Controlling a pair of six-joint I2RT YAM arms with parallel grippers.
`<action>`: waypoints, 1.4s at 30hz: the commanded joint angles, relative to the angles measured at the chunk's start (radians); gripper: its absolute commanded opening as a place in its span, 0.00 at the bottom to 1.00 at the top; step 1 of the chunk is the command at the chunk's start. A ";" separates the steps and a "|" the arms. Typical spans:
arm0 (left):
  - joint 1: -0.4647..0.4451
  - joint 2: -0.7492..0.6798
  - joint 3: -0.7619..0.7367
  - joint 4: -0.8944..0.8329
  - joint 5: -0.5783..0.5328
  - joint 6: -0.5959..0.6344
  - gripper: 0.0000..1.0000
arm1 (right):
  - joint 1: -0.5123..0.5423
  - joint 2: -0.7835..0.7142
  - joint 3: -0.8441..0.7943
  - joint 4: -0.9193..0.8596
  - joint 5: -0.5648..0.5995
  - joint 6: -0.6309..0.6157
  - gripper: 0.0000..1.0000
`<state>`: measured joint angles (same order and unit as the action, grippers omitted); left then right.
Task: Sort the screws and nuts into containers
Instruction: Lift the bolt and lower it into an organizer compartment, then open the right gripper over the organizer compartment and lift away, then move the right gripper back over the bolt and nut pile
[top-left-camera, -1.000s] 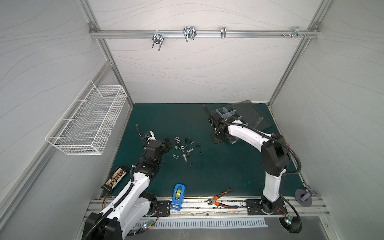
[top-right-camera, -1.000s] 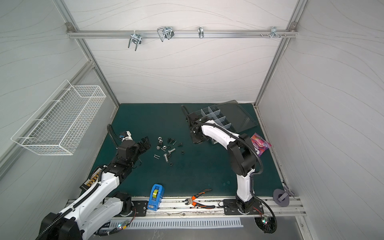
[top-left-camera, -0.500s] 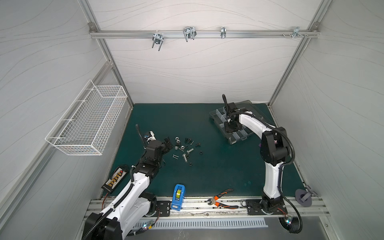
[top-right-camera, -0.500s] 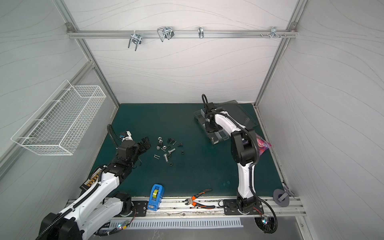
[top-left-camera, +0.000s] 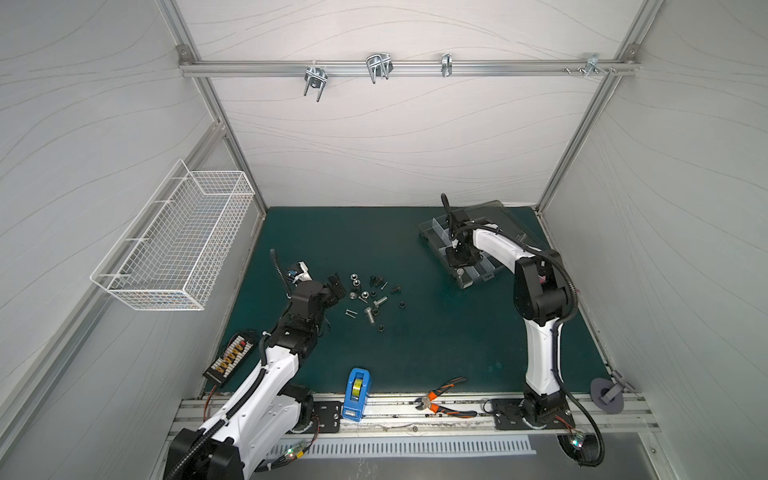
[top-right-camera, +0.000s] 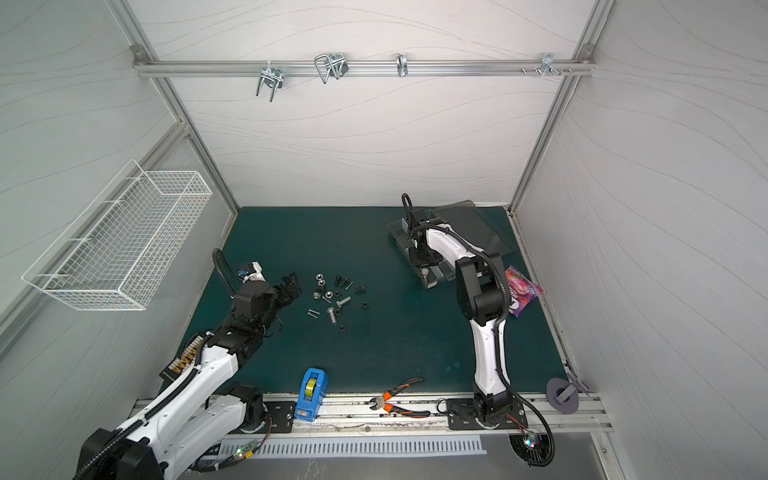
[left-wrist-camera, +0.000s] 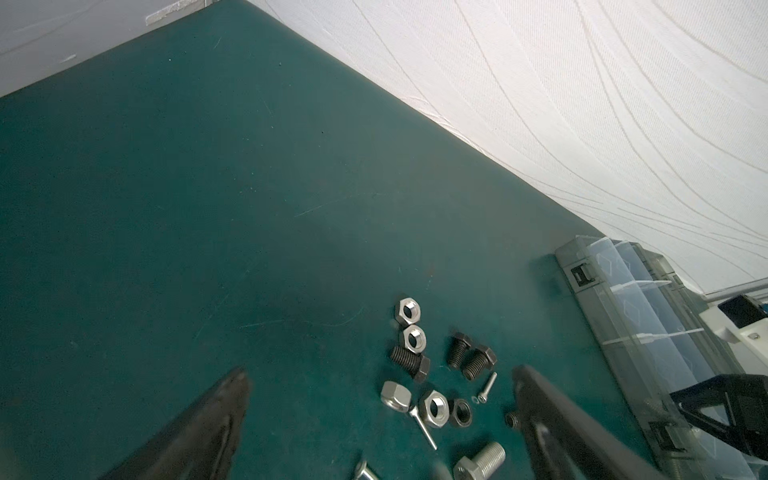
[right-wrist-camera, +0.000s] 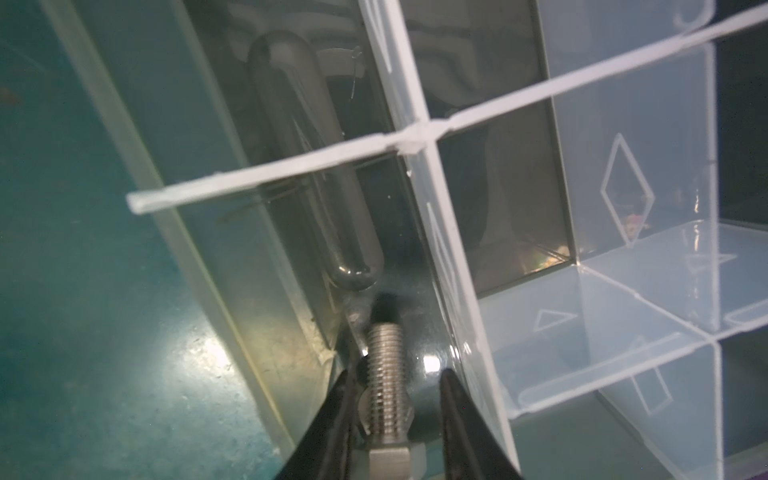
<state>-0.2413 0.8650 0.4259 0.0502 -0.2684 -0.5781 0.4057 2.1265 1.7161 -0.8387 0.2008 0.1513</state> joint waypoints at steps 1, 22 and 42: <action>-0.001 -0.013 0.039 0.006 -0.001 -0.013 1.00 | -0.001 -0.041 0.013 -0.022 -0.011 -0.010 0.38; -0.001 -0.030 0.037 -0.012 -0.038 -0.021 1.00 | 0.401 -0.336 -0.227 0.038 -0.074 0.132 0.38; -0.002 -0.109 0.013 -0.042 -0.086 -0.046 1.00 | 0.684 -0.038 -0.041 0.080 -0.210 0.156 0.34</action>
<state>-0.2413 0.7696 0.4259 0.0017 -0.3286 -0.6044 1.0840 2.0609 1.6470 -0.7330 -0.0006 0.3069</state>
